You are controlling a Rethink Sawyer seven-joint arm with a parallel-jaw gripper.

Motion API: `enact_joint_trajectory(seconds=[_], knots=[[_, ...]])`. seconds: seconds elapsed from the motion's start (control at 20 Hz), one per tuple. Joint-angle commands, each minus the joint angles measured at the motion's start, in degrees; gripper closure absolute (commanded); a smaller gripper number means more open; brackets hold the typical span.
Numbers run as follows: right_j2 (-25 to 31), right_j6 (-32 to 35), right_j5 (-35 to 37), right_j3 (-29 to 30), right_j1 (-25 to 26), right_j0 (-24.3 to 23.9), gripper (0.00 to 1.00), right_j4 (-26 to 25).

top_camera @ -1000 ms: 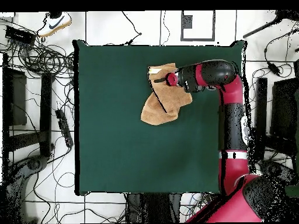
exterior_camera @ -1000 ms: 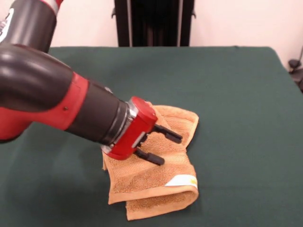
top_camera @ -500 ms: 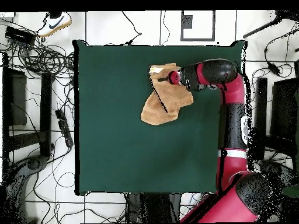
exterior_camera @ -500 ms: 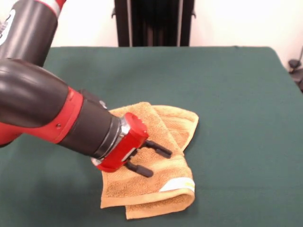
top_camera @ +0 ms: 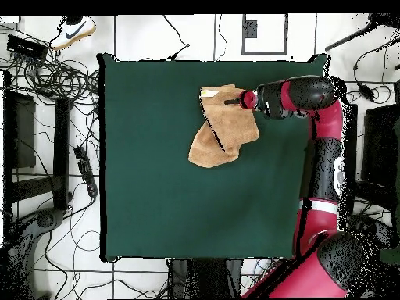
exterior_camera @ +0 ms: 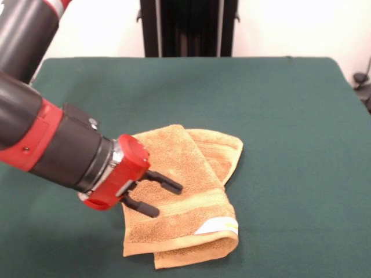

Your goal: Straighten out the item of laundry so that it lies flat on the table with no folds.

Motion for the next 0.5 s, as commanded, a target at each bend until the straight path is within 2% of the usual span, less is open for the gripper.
enact_joint_trajectory(seconds=[0.05, 0.5], knots=[[-7.3, -8.8, 5.4, -3.9, 0.7, 2.2, 0.0, 2.4], [-10.2, -12.8, 3.6, -5.6, 0.8, 3.5, 0.0, 0.2]])
